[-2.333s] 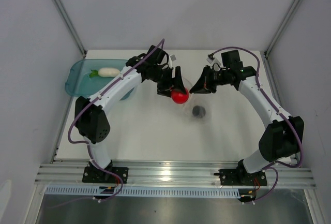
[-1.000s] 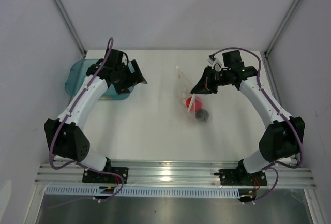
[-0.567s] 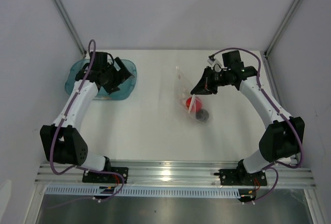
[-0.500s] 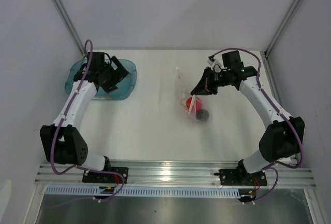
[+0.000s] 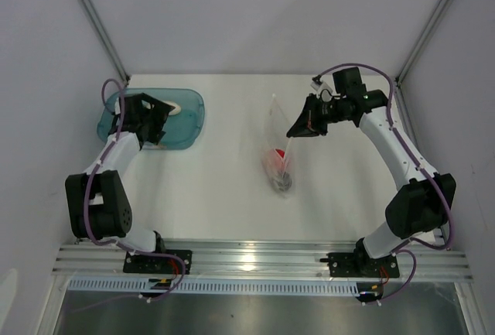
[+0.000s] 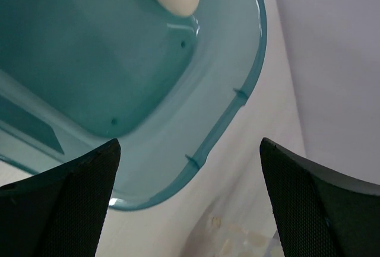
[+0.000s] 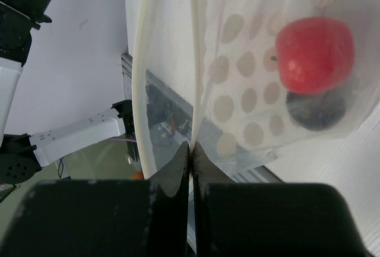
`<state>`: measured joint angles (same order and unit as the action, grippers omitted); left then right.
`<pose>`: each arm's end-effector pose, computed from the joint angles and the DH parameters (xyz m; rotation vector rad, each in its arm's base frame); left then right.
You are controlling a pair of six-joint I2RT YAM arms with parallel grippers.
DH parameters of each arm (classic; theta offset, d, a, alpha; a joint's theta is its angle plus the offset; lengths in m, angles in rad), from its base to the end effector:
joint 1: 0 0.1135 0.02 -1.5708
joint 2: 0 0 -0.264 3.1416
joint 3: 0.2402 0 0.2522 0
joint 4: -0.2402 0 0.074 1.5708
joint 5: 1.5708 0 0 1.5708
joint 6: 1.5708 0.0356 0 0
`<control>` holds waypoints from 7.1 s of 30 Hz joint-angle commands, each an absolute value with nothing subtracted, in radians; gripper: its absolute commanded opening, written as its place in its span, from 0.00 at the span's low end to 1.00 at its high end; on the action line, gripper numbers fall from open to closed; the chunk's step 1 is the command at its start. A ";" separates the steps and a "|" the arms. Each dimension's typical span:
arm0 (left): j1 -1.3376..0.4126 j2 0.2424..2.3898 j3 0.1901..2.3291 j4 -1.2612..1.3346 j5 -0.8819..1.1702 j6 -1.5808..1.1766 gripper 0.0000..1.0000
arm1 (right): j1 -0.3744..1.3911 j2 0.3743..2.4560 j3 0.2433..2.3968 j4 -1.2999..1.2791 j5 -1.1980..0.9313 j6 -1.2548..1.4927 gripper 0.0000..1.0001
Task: Place the food in the zip-top bag and seal the zipper
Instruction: Pick up the fake vegetable from the bin, then place the fake vegetable in the zipper food storage bag, then adjust the zipper food storage bag at the center of the board.
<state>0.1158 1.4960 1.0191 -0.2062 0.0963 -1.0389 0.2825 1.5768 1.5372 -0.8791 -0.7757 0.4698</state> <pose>0.3285 0.0348 0.2485 -1.2218 1.9732 -0.5914 0.3091 0.1157 0.3487 -0.1112 2.5493 1.2744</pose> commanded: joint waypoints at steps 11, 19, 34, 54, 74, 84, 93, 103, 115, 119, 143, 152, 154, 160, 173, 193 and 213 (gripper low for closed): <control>0.158 1.739 1.227 -0.139 -0.032 -1.333 0.99 | 0.256 1.614 1.575 -0.936 -0.756 0.426 0.00; 0.169 1.859 1.284 -0.106 -0.018 -1.385 0.99 | 0.242 1.631 1.577 -0.950 -0.741 0.413 0.00; 0.187 2.009 1.408 -0.103 -0.046 -1.384 0.99 | 0.203 1.654 1.568 -0.962 -0.736 0.413 0.00; 0.206 2.131 1.537 -0.130 -0.032 -1.344 0.75 | 0.196 1.678 1.586 -0.962 -0.701 0.453 0.00; 0.207 2.189 1.583 -0.150 -0.008 -1.312 0.24 | 0.216 1.680 1.583 -0.940 -0.681 0.488 0.00; 0.209 2.109 1.539 -0.156 -0.008 -1.267 0.00 | 0.219 1.660 1.578 -0.916 -0.689 0.488 0.00; 0.206 1.973 1.467 -0.175 0.025 -1.206 0.01 | 0.206 1.618 1.566 -0.890 -0.716 0.480 0.00; 0.140 1.838 1.424 -0.192 0.167 -1.070 0.01 | 0.204 1.578 1.546 -0.865 -0.716 0.472 0.00; -0.109 1.568 1.238 -0.213 0.388 -0.885 0.00 | 0.258 1.577 1.542 -0.874 -0.637 0.454 0.00; -0.173 1.470 1.269 -0.273 0.455 -0.821 0.01 | 0.290 1.578 1.563 -0.887 -0.604 0.449 0.00; -0.492 1.460 1.353 -0.159 0.677 -0.859 0.01 | 0.423 1.595 1.643 -0.850 -0.577 0.485 0.00; -0.497 1.493 1.375 -0.268 0.545 -0.741 0.01 | 0.403 1.579 1.634 -0.824 -0.621 0.532 0.00; -0.508 1.496 1.373 -0.303 0.491 -0.709 0.01 | 0.396 1.574 1.634 -0.818 -0.632 0.545 0.00; -0.529 1.522 1.401 -0.396 0.431 -0.635 0.01 | 0.390 1.574 1.620 -0.802 -0.647 0.561 0.00; -0.575 1.565 1.499 -0.616 0.370 -0.566 0.01 | 0.391 1.578 1.605 -0.746 -0.611 0.637 0.00; -0.574 1.513 1.551 -0.644 0.326 -0.604 1.00 | 0.397 1.568 1.546 -0.670 -0.589 0.693 0.00; -0.529 1.568 1.540 -0.735 0.258 -0.551 0.99 | 0.394 1.601 1.557 -0.701 -0.664 0.623 0.00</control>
